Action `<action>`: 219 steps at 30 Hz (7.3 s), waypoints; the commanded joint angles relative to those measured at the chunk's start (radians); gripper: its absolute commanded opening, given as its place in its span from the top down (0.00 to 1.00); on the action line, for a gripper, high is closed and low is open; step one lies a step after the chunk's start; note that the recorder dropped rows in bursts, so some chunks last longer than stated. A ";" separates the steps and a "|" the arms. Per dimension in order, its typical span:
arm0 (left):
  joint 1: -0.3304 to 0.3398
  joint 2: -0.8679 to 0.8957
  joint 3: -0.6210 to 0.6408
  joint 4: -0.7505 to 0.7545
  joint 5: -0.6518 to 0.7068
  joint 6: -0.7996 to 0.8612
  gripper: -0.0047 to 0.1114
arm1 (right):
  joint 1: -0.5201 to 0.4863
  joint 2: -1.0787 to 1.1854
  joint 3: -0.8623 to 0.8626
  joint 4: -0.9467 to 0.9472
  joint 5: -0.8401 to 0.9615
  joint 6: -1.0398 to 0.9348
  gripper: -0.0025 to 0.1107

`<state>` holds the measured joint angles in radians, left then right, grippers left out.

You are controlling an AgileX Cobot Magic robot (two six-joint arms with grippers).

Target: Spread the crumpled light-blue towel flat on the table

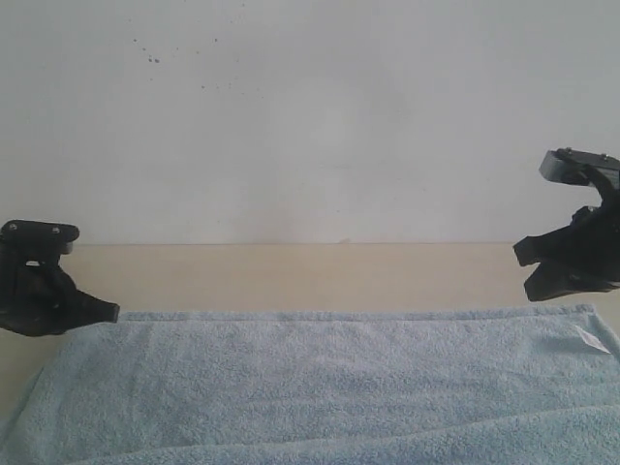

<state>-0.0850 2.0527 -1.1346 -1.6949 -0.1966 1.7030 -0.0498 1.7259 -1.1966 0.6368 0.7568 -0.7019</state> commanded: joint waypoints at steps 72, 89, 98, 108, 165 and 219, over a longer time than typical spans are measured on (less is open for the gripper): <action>0.120 -0.470 0.272 -0.050 0.430 -0.146 0.91 | -0.003 0.053 0.151 -0.166 -0.317 0.080 0.97; 0.120 -0.650 0.455 -0.050 0.532 -0.115 0.91 | -0.011 0.342 -0.108 -0.203 -0.425 0.145 0.97; 0.120 -0.650 0.455 -0.050 0.529 -0.106 0.91 | -0.098 0.358 -0.144 -0.238 -0.383 0.166 0.97; 0.120 -0.650 0.455 -0.050 0.562 -0.101 0.91 | -0.098 0.380 -0.144 -0.281 -0.401 0.164 0.97; 0.120 -0.650 0.479 -0.016 0.647 -0.056 0.64 | -0.159 0.132 -0.146 -0.224 -0.129 0.147 0.97; 0.051 -0.561 0.681 0.038 0.399 -0.087 0.64 | -0.161 -0.200 0.628 -0.637 -0.258 0.588 0.97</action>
<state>-0.0292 1.5103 -0.4636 -1.6577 0.2371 1.6248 -0.2079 1.5300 -0.5778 0.0248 0.5095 -0.1346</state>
